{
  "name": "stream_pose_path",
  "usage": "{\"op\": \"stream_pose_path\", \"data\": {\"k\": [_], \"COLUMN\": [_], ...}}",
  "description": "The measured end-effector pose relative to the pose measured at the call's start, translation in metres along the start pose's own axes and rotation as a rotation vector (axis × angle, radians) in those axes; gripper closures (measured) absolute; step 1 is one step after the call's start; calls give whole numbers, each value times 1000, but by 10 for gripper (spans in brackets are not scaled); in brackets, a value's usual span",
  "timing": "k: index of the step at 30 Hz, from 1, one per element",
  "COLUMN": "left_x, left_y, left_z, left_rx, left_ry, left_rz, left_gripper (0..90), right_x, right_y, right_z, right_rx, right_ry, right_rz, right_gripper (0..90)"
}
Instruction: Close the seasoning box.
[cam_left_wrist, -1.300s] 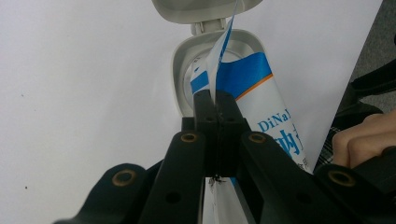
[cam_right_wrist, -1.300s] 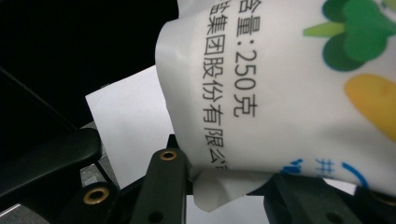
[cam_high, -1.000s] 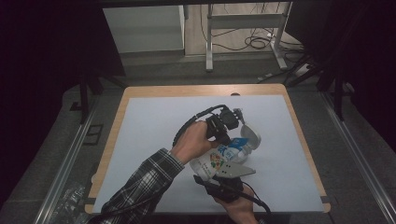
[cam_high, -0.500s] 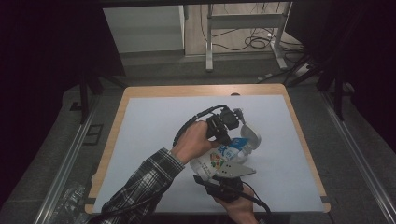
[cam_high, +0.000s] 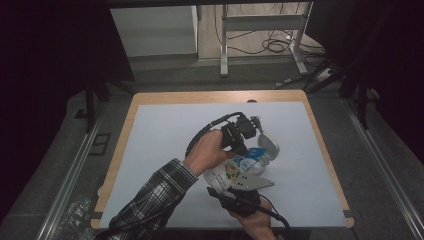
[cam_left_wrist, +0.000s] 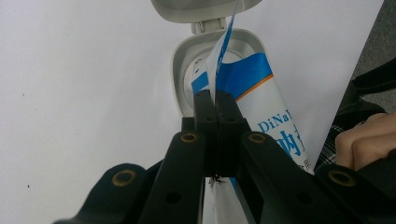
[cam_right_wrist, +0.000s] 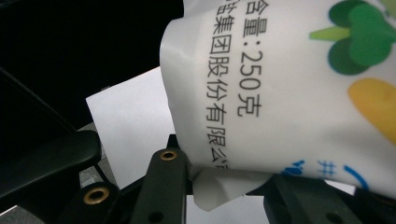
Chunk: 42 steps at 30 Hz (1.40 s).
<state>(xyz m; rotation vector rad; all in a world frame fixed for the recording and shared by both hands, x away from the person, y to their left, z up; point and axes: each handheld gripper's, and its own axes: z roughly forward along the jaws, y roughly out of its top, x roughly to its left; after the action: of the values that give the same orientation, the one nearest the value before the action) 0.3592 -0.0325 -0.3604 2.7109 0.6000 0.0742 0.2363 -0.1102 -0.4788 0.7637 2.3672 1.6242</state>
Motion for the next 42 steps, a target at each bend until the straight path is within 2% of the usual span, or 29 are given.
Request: {"op": "stream_pose_path", "data": {"k": [42], "left_x": [1], "left_y": [2], "left_z": [1], "left_rx": [9], "left_ry": [-1], "left_rz": [-1], "left_gripper": [900], "right_x": [0], "right_y": [2], "right_z": [-1], "right_rx": [-10], "right_ry": [2], "right_rz": [-1], "right_gripper": [744]}}
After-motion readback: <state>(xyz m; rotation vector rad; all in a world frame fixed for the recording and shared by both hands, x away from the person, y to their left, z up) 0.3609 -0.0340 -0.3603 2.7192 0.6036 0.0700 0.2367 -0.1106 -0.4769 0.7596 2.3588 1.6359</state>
